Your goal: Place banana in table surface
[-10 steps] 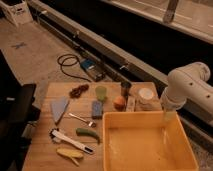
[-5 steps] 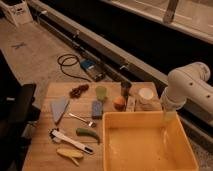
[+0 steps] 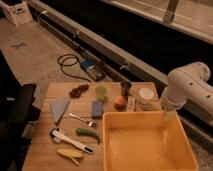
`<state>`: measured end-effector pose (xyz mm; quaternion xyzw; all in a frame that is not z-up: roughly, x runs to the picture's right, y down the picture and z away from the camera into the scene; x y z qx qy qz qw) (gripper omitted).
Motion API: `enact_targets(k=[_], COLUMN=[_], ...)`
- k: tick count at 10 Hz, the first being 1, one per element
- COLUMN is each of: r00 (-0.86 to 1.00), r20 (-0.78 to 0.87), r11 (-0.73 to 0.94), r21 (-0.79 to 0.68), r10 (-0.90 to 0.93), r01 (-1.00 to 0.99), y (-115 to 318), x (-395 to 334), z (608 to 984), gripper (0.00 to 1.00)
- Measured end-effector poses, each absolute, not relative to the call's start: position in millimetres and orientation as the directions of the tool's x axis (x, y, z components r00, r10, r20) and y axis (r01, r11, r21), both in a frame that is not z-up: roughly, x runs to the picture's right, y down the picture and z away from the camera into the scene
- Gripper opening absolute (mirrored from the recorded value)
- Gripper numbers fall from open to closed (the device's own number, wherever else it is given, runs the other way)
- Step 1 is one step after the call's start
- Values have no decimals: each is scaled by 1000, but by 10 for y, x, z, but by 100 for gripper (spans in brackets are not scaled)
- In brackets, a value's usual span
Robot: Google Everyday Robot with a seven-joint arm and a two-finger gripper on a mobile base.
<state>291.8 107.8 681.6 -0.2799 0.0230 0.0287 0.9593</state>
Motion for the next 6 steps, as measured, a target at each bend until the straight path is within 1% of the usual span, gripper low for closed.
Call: enact_targets(k=[6], r00=[999], r20=[-46], r11=[842], r21=[-537], r10=[25], r01=[-46], y=[1028], x=[2894], z=[6787], gripper=[65])
